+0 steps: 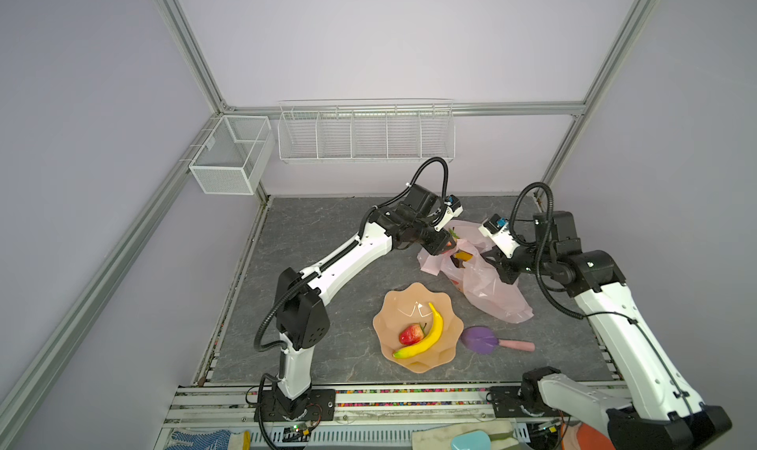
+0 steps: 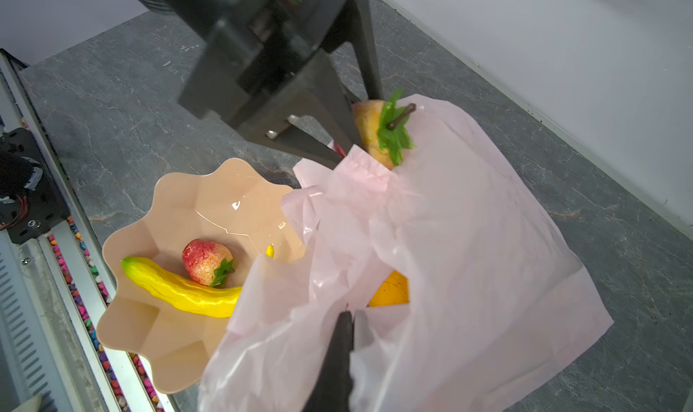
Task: Place the fruits into the plastic bag
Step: Place the fruit in the plastic bag.
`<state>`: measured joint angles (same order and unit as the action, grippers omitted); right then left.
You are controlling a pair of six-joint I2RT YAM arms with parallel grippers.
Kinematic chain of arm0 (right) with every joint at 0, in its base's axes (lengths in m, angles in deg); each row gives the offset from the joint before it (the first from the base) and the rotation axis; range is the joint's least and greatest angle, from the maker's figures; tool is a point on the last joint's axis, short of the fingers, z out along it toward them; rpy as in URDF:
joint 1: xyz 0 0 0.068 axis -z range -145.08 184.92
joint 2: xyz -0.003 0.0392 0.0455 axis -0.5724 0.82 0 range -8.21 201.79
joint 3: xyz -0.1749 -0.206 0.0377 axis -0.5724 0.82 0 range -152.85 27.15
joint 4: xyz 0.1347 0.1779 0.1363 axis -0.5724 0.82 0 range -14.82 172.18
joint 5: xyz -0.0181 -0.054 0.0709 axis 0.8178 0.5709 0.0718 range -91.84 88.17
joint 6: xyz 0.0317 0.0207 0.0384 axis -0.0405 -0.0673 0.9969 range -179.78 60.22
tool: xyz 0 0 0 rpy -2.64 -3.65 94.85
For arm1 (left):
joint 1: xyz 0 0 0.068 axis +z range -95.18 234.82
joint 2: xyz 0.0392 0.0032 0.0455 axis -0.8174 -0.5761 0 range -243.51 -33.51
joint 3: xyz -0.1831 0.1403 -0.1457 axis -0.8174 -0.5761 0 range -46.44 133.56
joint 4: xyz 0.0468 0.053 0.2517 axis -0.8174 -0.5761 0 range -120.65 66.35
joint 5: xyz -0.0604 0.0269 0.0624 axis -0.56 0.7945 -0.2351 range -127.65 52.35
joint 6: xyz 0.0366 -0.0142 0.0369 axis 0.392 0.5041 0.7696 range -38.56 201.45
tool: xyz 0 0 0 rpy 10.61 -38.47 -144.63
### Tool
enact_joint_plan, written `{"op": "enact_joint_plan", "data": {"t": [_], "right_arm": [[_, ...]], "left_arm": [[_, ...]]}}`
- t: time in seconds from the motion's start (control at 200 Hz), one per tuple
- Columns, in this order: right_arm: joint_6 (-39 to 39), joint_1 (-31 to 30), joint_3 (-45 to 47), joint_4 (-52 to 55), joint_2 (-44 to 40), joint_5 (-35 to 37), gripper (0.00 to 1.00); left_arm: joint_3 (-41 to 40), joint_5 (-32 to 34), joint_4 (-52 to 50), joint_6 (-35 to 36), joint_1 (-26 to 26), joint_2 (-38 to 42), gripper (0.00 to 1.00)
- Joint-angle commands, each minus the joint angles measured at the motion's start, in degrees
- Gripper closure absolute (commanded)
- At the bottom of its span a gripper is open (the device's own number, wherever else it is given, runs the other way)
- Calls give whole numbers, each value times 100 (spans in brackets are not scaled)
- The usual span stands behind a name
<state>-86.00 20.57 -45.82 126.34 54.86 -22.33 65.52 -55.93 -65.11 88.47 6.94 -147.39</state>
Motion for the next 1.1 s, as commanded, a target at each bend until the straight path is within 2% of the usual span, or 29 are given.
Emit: {"op": "enact_joint_plan", "data": {"t": [0.0, 0.145, 0.29, 0.44, 0.62, 0.745, 0.94, 1.095], "right_arm": [[-167, -19, 2, 35, -111, -268, 93], [-165, -17, -31, 43, -67, -264, 93], [-125, 18, -67, -17, -6, -45, 93], [0, 35, -143, -110, 125, -73, 93], [68, 46, -268, -78, 343, -72, 93], [138, 44, -292, -182, 398, -142, 94], [275, 44, -269, -282, 435, -311, 93], [366, 46, -191, -351, 391, -324, 93]], "left_arm": [[475, -280, -17, -71, 18, -488, 66], [1076, -739, -51, -8, 36, -1121, 67], [1280, -1175, -238, 128, 35, -1283, 67], [763, -1367, -279, 260, 1, -1063, 67], [-139, -1535, 201, 64, -90, -698, 67], [-325, -1626, 365, -10, -228, -761, 66], [174, -1789, 590, -324, -359, -1302, 61], [1044, -1878, 282, -338, -531, -1932, 51]]}}
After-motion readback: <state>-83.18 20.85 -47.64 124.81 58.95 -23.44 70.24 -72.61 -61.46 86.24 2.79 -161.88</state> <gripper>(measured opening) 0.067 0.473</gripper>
